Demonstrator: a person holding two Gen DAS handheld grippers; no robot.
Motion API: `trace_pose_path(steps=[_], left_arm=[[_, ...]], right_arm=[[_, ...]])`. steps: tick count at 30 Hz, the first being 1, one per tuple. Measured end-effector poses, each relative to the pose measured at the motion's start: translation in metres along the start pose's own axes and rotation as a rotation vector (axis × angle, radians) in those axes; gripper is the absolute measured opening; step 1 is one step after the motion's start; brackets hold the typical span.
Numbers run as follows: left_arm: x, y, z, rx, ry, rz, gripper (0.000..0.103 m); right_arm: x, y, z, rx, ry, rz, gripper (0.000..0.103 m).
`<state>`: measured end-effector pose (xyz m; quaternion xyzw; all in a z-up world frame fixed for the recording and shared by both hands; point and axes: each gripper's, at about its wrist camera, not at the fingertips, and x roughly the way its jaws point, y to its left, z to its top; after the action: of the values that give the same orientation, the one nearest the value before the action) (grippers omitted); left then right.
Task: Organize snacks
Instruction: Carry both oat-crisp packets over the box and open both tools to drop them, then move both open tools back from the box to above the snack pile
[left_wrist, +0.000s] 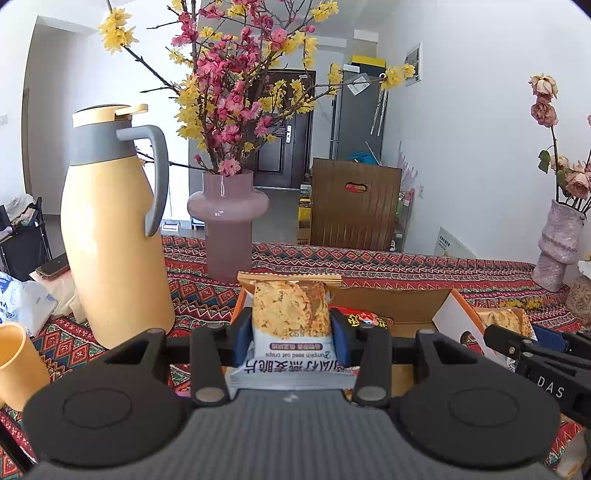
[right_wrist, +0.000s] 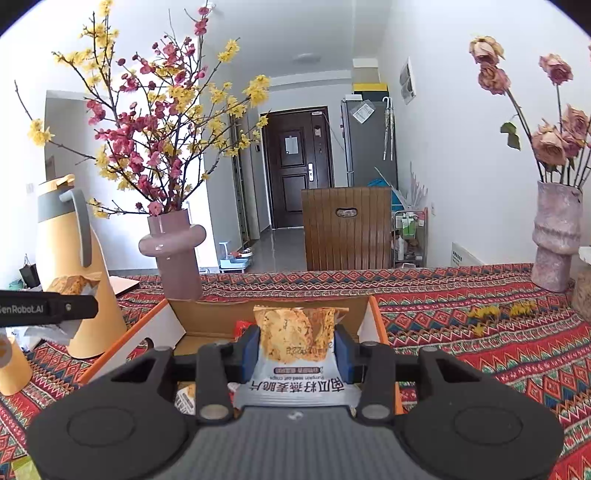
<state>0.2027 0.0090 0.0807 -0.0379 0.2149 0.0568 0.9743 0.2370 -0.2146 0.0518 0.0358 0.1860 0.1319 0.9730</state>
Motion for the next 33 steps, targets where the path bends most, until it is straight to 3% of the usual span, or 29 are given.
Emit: trace_pose_path(steps=[9, 13, 24, 26, 27, 28, 30, 31, 32, 33], left_arm=[[0.038, 0.007, -0.013, -0.029, -0.006, 0.021, 0.044], [0.038, 0.002, -0.021, 0.007, -0.056, 0.022, 0.044], [0.042, 0.006, -0.027, -0.005, -0.044, 0.025, 0.045], [0.040, 0.006, -0.028, -0.004, -0.051, 0.026, 0.052], [0.039, 0.006, -0.028, -0.005, -0.057, 0.028, 0.062], [0.038, 0.006, -0.028, -0.007, -0.063, 0.033, 0.076], [0.034, 0.007, -0.028, -0.016, -0.089, 0.041, 0.092], [0.032, 0.008, -0.028, -0.025, -0.103, 0.044, 0.103], [0.029, 0.009, -0.028, -0.035, -0.119, 0.049, 0.103], [0.027, 0.009, -0.029, -0.041, -0.131, 0.053, 0.103]], right_arm=[[0.032, 0.004, -0.012, -0.004, 0.015, 0.003, 0.041], [0.037, 0.004, -0.017, -0.002, 0.036, 0.019, 0.041], [0.040, 0.006, -0.023, -0.007, 0.066, 0.013, 0.043], [0.038, 0.005, -0.024, 0.003, 0.064, 0.014, 0.047], [0.037, 0.004, -0.024, 0.008, 0.062, 0.015, 0.047], [0.036, 0.003, -0.024, 0.014, 0.059, 0.015, 0.053], [0.033, 0.001, -0.023, 0.028, 0.043, 0.007, 0.068], [0.031, 0.000, -0.023, 0.035, 0.036, 0.005, 0.082], [0.030, -0.001, -0.022, 0.041, 0.031, 0.006, 0.096], [0.029, -0.002, -0.022, 0.044, 0.027, 0.004, 0.102]])
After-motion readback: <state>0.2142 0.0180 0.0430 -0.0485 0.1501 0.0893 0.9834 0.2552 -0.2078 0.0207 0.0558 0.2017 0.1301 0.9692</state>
